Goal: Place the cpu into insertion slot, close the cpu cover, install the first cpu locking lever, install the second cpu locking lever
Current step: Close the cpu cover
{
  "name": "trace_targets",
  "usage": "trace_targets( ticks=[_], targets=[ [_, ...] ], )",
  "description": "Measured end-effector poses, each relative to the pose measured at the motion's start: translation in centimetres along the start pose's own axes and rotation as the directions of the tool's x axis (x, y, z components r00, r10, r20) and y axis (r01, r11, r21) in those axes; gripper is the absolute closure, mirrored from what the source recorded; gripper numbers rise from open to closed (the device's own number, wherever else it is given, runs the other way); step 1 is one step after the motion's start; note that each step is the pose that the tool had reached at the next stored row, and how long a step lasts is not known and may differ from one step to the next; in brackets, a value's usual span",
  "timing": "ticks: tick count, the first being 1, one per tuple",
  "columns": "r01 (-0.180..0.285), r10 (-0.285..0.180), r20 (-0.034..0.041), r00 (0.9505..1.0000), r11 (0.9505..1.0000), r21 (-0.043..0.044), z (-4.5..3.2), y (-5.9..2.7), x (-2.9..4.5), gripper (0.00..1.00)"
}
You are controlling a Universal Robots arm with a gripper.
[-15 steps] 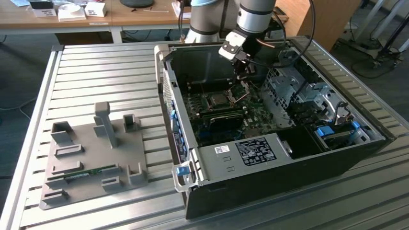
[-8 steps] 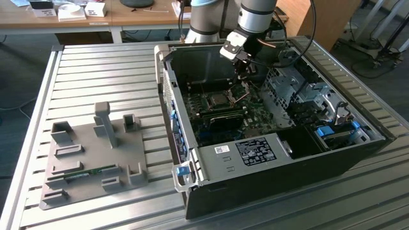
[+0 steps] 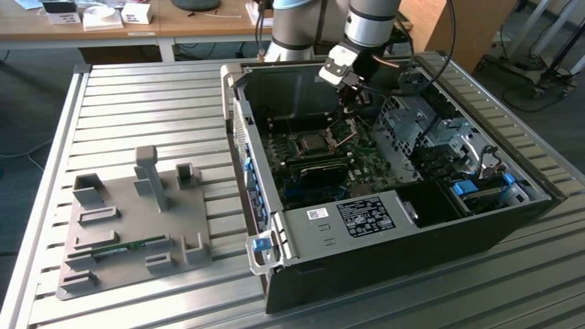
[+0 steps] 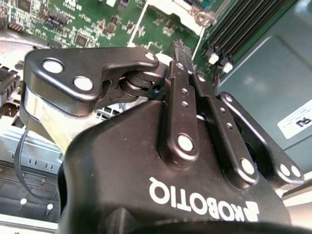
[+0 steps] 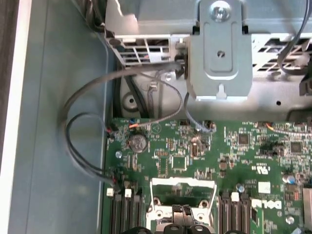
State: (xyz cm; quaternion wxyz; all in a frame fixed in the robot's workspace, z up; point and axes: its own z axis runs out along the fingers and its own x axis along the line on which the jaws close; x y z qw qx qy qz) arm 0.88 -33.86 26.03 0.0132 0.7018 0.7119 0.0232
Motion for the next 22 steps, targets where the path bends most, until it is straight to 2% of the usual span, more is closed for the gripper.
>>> trace_targets(
  ticks=[12, 22],
  targets=[
    [-0.001, 0.001, 0.0005, 1.0, 1.0, 0.0, 0.19, 2.62, 0.03, 0.89],
    [-0.002, 0.002, 0.0041, 1.0, 1.0, 0.0, 0.28, 4.29, 0.03, 0.89]
  ],
)
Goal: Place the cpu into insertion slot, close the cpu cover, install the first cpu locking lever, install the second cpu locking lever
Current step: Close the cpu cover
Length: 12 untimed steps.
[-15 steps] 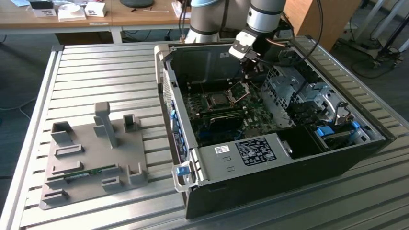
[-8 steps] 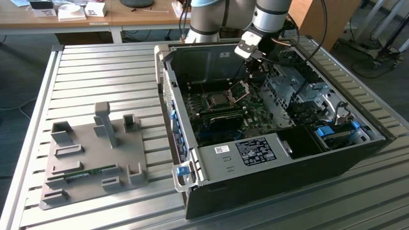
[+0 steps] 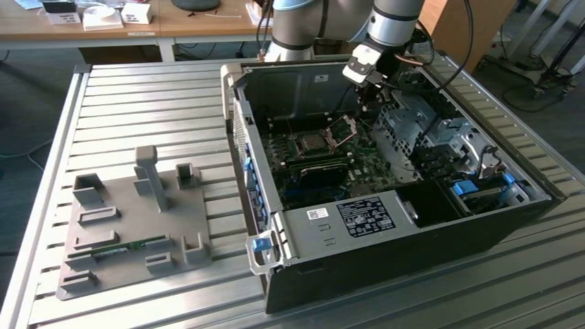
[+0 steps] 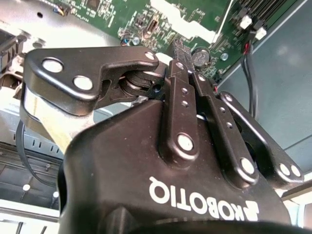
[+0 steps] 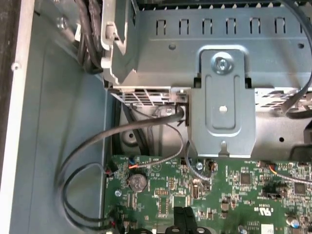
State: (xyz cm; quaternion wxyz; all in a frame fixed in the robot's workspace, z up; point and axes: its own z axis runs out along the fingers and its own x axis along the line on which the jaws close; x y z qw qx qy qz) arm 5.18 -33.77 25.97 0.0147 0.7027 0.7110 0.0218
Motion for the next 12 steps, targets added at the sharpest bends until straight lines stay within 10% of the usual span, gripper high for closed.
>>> trace_targets(
  ticks=[7, 12],
  targets=[
    [0.0, 0.0, 0.0006, 1.0, 1.0, 0.0, 0.01, 0.19, 0.0, 0.89],
    [0.0, 0.0, 0.0007, 1.0, 0.9999, 0.015, 0.17, 0.18, -0.01, 0.89]
  ],
)
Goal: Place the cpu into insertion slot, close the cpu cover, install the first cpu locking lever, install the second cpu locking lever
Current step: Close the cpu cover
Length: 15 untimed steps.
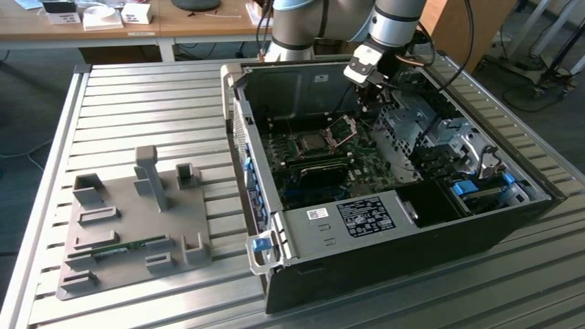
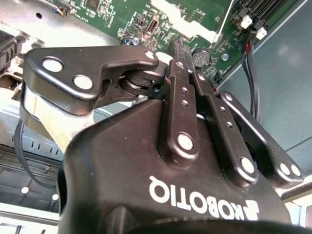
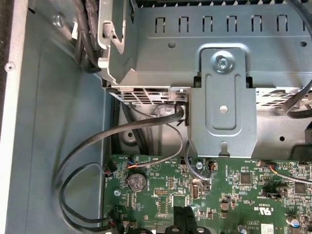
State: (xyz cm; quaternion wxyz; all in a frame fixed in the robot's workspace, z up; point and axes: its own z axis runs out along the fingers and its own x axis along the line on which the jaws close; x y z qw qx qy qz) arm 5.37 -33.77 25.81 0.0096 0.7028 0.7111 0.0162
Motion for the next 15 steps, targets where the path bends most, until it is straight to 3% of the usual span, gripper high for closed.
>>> trace_targets(
  ticks=[4, 9, 15],
  targets=[
    [0.0, 0.0, -0.0003, 1.0, 1.0, 0.0023, 0.02, 0.0, 0.0, 0.89],
    [0.0, 0.0, -0.0064, 1.0, 1.0, 0.0022, 0.55, 0.0, 0.0, 0.89],
    [0.0, 0.0, -0.0063, 1.0, 1.0, 0.0023, 0.8, 0.15, -0.01, 0.89]
  ],
)
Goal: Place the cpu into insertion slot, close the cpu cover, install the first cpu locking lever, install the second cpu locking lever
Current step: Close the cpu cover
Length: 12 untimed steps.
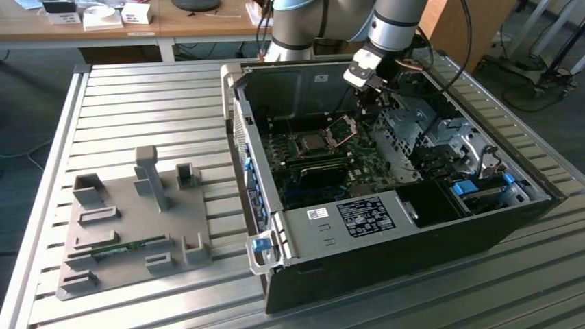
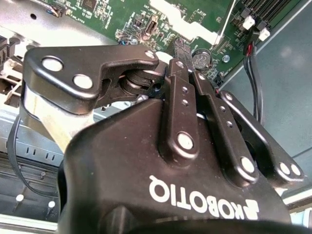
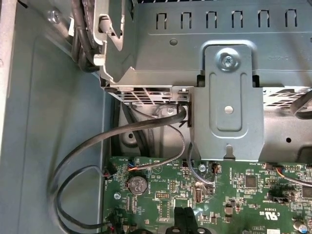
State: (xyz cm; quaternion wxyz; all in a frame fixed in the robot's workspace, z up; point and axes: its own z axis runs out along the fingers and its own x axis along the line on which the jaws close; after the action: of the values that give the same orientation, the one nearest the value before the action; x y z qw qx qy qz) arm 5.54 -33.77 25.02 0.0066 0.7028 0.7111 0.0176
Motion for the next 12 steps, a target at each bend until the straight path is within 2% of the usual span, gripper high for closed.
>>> trace_targets(
  ticks=[12],
  targets=[
    [0.0, 0.0, 0.0005, 1.0, 1.0, 0.0, 1.14, -0.02, -0.02, 0.89]
  ],
)
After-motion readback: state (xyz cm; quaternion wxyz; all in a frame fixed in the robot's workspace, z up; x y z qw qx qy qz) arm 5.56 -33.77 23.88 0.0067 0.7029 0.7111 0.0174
